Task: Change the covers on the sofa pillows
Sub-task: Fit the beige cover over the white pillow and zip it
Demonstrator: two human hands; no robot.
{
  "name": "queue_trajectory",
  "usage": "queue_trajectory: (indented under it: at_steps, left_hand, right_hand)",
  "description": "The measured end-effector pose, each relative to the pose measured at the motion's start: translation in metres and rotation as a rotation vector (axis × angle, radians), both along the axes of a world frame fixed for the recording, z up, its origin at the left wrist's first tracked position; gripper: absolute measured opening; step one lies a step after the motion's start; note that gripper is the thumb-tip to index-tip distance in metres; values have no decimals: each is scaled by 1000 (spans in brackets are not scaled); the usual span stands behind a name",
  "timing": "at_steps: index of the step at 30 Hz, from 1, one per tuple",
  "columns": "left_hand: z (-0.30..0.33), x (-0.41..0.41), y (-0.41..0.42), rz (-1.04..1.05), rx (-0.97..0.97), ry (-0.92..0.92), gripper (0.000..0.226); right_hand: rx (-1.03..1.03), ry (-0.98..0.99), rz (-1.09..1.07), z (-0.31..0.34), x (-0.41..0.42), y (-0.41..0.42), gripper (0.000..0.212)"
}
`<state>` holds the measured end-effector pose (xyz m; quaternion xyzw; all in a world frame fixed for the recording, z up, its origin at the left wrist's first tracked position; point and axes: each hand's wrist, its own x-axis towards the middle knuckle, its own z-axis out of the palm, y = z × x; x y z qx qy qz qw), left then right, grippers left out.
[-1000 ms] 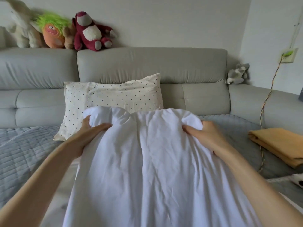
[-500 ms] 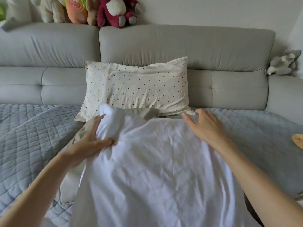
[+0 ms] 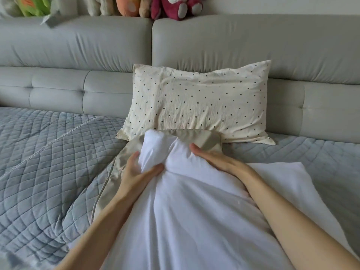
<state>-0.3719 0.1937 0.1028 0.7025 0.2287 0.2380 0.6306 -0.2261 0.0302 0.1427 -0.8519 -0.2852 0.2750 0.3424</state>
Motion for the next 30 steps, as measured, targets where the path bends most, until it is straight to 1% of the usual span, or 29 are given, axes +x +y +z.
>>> queue_trajectory:
  at_steps: [1, 2, 4, 5, 6, 7, 8, 9, 10, 11, 12, 15, 16, 17, 19, 20, 22, 24, 27, 29, 30]
  left_hand:
    - [0, 5, -4, 5, 12, -4, 109]
    - [-1, 10, -8, 10, 20, -3, 100]
    - [-4, 18, -14, 17, 37, -28, 71]
    - [-3, 21, -16, 31, 41, -42, 61]
    - [-1, 24, -18, 41, 52, -47, 58]
    - [1, 26, -19, 46, 49, -58, 60]
    - [1, 27, -19, 38, 36, -61, 64]
    - [1, 27, -19, 26, 30, -59, 67]
    - [-1, 27, -19, 4, 21, -55, 73]
    - [-3, 25, -20, -34, 15, -61, 80]
    - [-5, 23, -21, -73, 10, -65, 86]
    - [-15, 17, -29, -162, 3, -73, 87]
    - [-19, 14, -33, -193, -3, -82, 87]
    - [-23, 12, -38, -216, -2, -89, 86]
    - [-30, 2, -51, -266, -22, -95, 80]
    - [-33, 0, -56, -291, -33, -89, 77]
    - [-37, 1, -66, -362, -2, -61, 64]
    - [-34, 5, -67, -346, 48, -40, 44]
    - [-22, 5, -52, -251, 64, -17, 46]
    - [-17, -1, -40, -191, 89, 16, 41]
    - [-17, -6, -38, -157, 89, 39, 43]
  right_hand:
    - [30, -34, 12, -4, -6, -10, 90]
    - [46, -57, 39, -5, -10, -18, 79]
    - [48, -32, 68, -1, -14, -30, 49]
    - [27, -10, 65, 3, -14, -32, 40]
    - [-7, 1, 64, 6, -13, -32, 37]
    - [-50, 6, 78, 7, -13, -31, 44]
    - [-76, 7, 85, 5, -12, -30, 60]
    - [-80, 23, 79, 1, -13, -30, 75]
    - [-52, 51, 63, -5, -15, -32, 83]
    - [-3, 80, 35, -9, -20, -35, 83]
    - [54, 109, -5, -13, -27, -40, 77]
    - [205, 150, -132, -22, -54, -58, 47]
    - [234, 141, -178, -26, -63, -65, 43]
    - [255, 129, -221, -29, -72, -72, 45]
    - [291, 104, -287, -36, -88, -84, 57]
    - [310, 90, -299, -39, -93, -90, 58]
    - [337, 81, -294, -40, -99, -96, 45]
    - [332, 29, -274, -36, -95, -90, 34]
    - [288, -84, -142, -17, -77, -65, 37]
    - [189, -145, -9, 3, -64, -47, 36]
    - [132, -164, 24, 12, -59, -40, 41]
